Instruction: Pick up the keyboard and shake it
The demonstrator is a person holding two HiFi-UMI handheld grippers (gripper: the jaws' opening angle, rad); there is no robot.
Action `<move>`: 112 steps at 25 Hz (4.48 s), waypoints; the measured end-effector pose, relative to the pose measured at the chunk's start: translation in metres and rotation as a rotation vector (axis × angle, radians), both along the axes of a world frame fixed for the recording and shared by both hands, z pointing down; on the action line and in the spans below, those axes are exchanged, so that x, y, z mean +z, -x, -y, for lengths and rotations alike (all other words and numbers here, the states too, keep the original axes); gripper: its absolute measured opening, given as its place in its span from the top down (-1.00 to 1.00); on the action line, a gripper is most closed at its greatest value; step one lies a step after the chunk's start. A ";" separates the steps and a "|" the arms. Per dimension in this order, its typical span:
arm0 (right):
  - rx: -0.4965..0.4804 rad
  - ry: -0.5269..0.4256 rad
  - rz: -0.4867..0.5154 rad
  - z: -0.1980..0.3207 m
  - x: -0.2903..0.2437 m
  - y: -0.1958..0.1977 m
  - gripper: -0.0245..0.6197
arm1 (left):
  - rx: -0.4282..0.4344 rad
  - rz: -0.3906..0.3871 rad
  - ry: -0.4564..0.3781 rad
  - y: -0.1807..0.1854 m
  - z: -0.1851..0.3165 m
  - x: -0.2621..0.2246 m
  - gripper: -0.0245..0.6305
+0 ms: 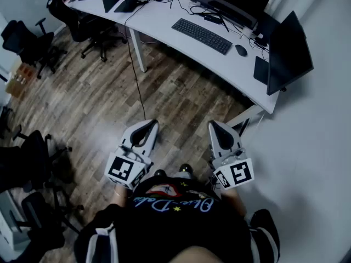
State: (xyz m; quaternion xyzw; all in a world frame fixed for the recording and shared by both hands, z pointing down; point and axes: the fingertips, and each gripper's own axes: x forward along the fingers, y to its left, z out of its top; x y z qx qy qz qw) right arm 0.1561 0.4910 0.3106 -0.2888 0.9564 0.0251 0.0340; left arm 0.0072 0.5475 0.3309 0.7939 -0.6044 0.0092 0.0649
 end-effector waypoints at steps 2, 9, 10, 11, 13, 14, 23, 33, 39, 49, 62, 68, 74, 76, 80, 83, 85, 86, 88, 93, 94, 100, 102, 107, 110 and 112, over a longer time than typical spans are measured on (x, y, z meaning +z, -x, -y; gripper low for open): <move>-0.001 0.001 0.000 0.000 0.001 -0.001 0.92 | -0.004 0.004 0.002 -0.001 0.000 0.000 0.90; 0.001 0.012 0.009 0.003 0.004 -0.010 0.92 | 0.008 -0.002 -0.003 -0.010 0.003 0.001 0.90; 0.002 0.016 0.013 0.004 0.004 -0.012 0.92 | 0.007 0.000 -0.003 -0.012 0.004 0.001 0.90; 0.003 0.020 0.016 0.006 0.005 -0.014 0.92 | 0.005 0.003 0.000 -0.014 0.005 0.002 0.90; 0.007 0.021 0.019 0.008 0.006 -0.018 0.92 | 0.001 0.009 0.007 -0.016 0.006 0.002 0.90; 0.010 0.018 0.014 0.009 0.007 -0.020 0.92 | 0.001 0.012 0.008 -0.018 0.007 0.002 0.90; -0.008 0.001 0.009 0.020 0.009 -0.029 0.92 | -0.006 0.034 0.004 -0.030 0.013 0.001 0.90; -0.017 0.022 -0.005 0.042 0.014 -0.048 0.90 | -0.048 0.021 0.019 -0.042 0.030 0.004 0.90; -0.014 0.043 -0.001 0.054 0.019 -0.066 0.69 | -0.027 0.013 0.005 -0.061 0.042 0.005 0.84; 0.006 0.091 -0.011 0.076 0.035 -0.078 0.63 | -0.048 -0.005 0.072 -0.054 0.059 0.029 0.68; 0.099 0.105 -0.010 0.163 0.034 -0.036 0.57 | 0.116 -0.024 0.042 -0.016 0.172 0.039 0.66; 0.138 0.116 0.019 0.224 0.030 0.004 0.57 | 0.166 0.005 0.037 0.025 0.243 0.033 0.66; 0.133 0.131 0.017 0.270 0.020 0.054 0.57 | 0.182 -0.018 0.041 0.072 0.289 0.025 0.66; 0.136 0.117 0.013 0.285 0.020 0.067 0.56 | 0.179 -0.011 0.037 0.086 0.302 0.027 0.66; 0.152 0.128 0.004 0.305 0.026 0.086 0.55 | 0.185 -0.026 0.038 0.107 0.319 0.033 0.66; 0.159 0.135 -0.005 0.316 0.029 0.098 0.54 | 0.191 -0.038 0.047 0.121 0.328 0.038 0.66; 0.170 0.145 -0.001 0.322 0.031 0.104 0.54 | 0.191 -0.044 0.068 0.131 0.335 0.042 0.66; 0.173 0.150 0.000 0.326 0.031 0.106 0.54 | 0.191 -0.047 0.075 0.134 0.340 0.044 0.66; 0.178 0.161 -0.002 0.334 0.033 0.108 0.54 | 0.194 -0.053 0.076 0.137 0.351 0.045 0.66; 0.209 0.194 -0.001 0.359 0.044 0.098 0.53 | 0.220 -0.043 0.109 0.132 0.381 0.056 0.66; 0.213 0.198 0.002 0.367 0.046 0.097 0.53 | 0.219 -0.036 0.118 0.132 0.389 0.057 0.66; 0.215 0.202 0.017 0.426 0.052 0.087 0.52 | 0.205 -0.029 0.108 0.131 0.438 0.060 0.66; 0.210 0.205 0.020 0.447 0.053 0.086 0.51 | 0.179 -0.028 0.112 0.137 0.457 0.062 0.66; 0.198 0.215 0.024 0.495 0.054 0.080 0.50 | 0.151 -0.020 0.135 0.138 0.501 0.068 0.66; 0.188 0.225 0.024 0.520 0.056 0.076 0.48 | 0.139 -0.009 0.149 0.132 0.523 0.067 0.66; 0.188 0.231 0.025 0.535 0.059 0.071 0.48 | 0.127 -0.008 0.164 0.128 0.537 0.067 0.66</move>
